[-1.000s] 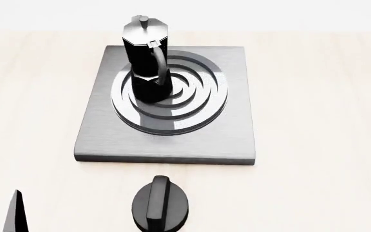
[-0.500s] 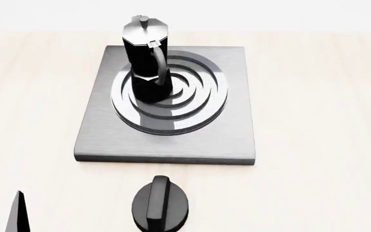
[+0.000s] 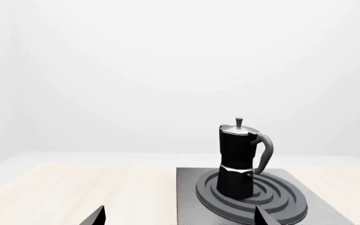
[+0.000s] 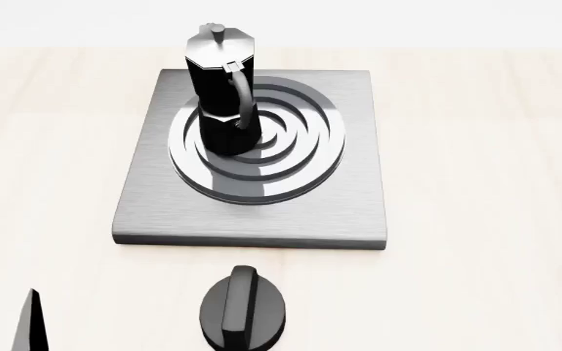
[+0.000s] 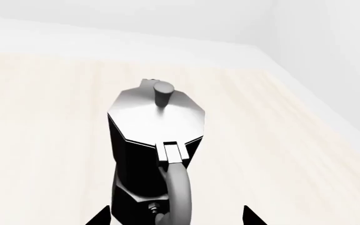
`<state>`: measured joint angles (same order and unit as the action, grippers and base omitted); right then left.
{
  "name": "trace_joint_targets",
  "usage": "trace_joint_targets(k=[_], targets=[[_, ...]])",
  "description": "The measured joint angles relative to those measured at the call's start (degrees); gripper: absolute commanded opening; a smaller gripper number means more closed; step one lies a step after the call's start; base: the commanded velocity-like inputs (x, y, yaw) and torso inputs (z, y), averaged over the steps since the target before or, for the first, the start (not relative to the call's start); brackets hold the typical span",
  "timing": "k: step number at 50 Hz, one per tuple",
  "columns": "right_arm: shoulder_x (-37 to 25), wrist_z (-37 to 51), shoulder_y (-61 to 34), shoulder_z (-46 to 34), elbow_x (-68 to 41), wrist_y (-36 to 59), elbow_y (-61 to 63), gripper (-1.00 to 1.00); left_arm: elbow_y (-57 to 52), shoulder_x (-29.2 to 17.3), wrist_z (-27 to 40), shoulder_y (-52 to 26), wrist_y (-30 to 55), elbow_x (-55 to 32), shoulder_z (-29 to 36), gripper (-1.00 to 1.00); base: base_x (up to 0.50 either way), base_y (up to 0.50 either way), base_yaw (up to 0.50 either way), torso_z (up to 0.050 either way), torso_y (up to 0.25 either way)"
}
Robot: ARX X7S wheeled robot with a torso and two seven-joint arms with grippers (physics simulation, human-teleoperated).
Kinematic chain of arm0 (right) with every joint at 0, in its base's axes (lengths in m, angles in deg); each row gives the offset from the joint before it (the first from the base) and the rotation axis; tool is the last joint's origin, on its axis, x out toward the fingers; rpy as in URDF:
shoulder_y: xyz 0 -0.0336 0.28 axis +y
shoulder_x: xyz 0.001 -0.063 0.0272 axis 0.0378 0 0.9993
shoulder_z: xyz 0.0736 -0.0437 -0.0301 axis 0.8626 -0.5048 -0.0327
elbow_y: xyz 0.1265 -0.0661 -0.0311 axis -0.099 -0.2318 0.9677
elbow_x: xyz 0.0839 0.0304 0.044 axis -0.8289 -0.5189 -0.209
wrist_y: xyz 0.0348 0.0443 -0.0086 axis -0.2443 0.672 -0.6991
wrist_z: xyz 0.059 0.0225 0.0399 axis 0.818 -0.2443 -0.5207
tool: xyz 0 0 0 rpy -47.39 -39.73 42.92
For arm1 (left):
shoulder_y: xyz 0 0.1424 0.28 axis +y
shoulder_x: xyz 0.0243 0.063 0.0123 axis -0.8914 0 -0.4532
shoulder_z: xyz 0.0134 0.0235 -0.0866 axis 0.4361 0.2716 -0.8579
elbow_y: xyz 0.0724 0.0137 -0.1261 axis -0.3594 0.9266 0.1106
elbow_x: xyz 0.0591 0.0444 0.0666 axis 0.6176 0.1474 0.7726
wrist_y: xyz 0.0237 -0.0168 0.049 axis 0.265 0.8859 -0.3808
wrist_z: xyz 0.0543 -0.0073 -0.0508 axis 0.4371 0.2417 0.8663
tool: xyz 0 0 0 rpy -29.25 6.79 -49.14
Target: Put both moka pots on the stove.
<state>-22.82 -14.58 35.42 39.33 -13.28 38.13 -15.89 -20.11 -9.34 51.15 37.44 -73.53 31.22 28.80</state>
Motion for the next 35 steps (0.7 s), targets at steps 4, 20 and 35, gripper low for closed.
trace_joint_targets(k=[4,20,35], targets=[[0.6,-0.1,-0.6,-0.1,0.4,-0.1,-1.0,1.0,0.5,0.0,-0.1,-0.1,-0.3,0.1,0.1,1.0,0.0,0.0,0.0,0.0,0.0],[3.3,-1.2,-3.9,-0.9,2.5,-0.7,-5.9,1.0,0.7,0.0,0.1,-0.2,-0.4,0.1,0.4,1.0,0.0,0.0,0.0,0.0,0.0],[7.4,-3.7,-7.0,-2.0,5.4,-3.8,-15.4,1.0,0.2,-0.2,0.5,-0.4,0.3,0.0,0.7,1.0,0.0,0.0,0.0,0.0,0.0]])
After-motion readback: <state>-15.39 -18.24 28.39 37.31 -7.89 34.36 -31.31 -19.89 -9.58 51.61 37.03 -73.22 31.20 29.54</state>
